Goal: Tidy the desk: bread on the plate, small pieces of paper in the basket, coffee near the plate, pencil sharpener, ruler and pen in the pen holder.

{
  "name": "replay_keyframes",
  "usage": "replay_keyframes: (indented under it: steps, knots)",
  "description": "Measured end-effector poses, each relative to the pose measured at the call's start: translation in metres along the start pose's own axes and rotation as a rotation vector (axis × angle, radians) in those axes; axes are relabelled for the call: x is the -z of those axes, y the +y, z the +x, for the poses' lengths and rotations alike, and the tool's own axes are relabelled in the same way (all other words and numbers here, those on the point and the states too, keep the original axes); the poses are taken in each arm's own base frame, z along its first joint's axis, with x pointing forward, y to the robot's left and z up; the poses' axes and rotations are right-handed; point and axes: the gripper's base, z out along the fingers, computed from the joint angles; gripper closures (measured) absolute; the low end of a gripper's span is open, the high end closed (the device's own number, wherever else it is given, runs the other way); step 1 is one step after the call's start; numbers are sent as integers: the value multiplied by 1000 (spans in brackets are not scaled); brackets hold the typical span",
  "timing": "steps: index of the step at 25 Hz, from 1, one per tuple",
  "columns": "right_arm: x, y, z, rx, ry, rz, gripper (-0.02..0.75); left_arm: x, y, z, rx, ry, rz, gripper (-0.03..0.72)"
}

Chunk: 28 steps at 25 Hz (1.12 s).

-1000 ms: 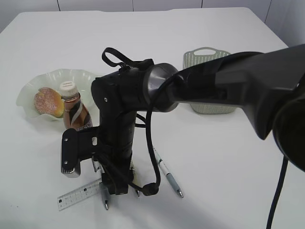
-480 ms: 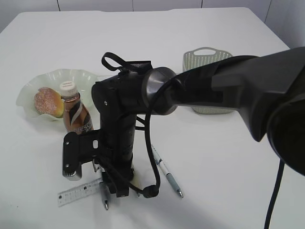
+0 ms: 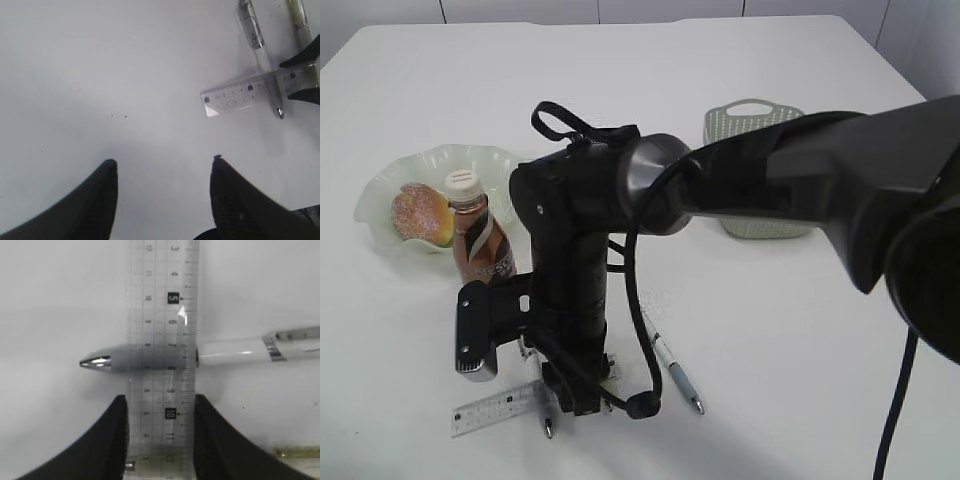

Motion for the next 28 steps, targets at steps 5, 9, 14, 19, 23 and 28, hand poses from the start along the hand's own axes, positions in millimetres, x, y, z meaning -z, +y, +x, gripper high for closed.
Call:
replay_keyframes:
  steps: [5, 9, 14, 19, 23, 28]
  knots:
    - [29, 4, -3, -6, -37, 14, 467, 0, 0, 0, 0, 0, 0, 255]
    - [68, 3, 5, -49, -113, 52, 467, 0, 0, 0, 0, 0, 0, 255]
    - [120, -8, 39, -123, -260, 114, 467, 0, 0, 0, 0, 0, 0, 255]
    - [162, -21, 85, -196, -450, 170, 467, 0, 0, 0, -1, 0, -1, 255]
    - [177, -33, 119, -253, -590, 207, 467, 0, 1, 0, -14, 3, -14, 255]
    - [186, -52, 144, -345, -740, 333, 467, 0, 2, 1, -20, 12, -19, 255]
